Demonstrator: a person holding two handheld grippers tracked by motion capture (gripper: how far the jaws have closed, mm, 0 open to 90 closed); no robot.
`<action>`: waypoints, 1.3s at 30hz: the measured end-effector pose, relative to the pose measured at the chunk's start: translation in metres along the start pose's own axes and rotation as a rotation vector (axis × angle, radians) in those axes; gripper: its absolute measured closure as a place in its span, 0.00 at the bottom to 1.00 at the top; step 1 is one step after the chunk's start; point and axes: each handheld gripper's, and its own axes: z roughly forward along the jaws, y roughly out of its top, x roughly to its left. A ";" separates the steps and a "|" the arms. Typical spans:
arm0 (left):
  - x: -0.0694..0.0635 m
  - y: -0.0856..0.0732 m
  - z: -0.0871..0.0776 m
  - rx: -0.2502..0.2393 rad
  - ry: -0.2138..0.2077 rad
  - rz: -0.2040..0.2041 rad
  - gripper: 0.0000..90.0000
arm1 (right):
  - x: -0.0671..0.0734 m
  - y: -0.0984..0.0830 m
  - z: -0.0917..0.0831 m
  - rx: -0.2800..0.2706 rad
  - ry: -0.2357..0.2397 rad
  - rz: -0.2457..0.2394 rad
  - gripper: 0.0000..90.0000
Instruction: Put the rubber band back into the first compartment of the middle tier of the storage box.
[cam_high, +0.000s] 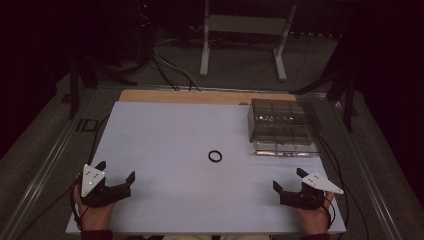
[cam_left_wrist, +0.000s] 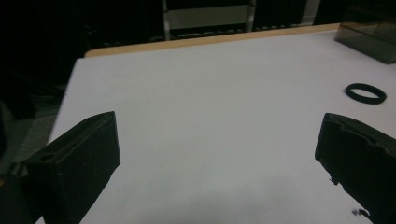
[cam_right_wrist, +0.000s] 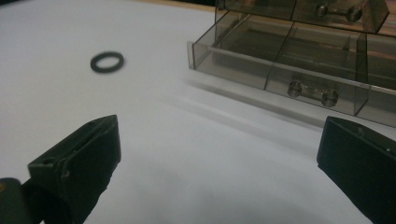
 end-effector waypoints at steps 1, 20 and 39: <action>0.000 0.001 -0.001 -0.004 -0.003 0.002 0.01 | 0.000 -0.001 0.001 -0.001 0.002 -0.001 0.00; 0.000 -0.003 0.003 -0.037 -0.002 0.016 0.01 | 0.010 0.022 0.003 -0.023 0.011 0.011 0.00; 0.001 -0.003 0.006 -0.017 -0.008 0.005 0.01 | 0.029 0.064 0.022 -0.027 0.026 -0.035 0.00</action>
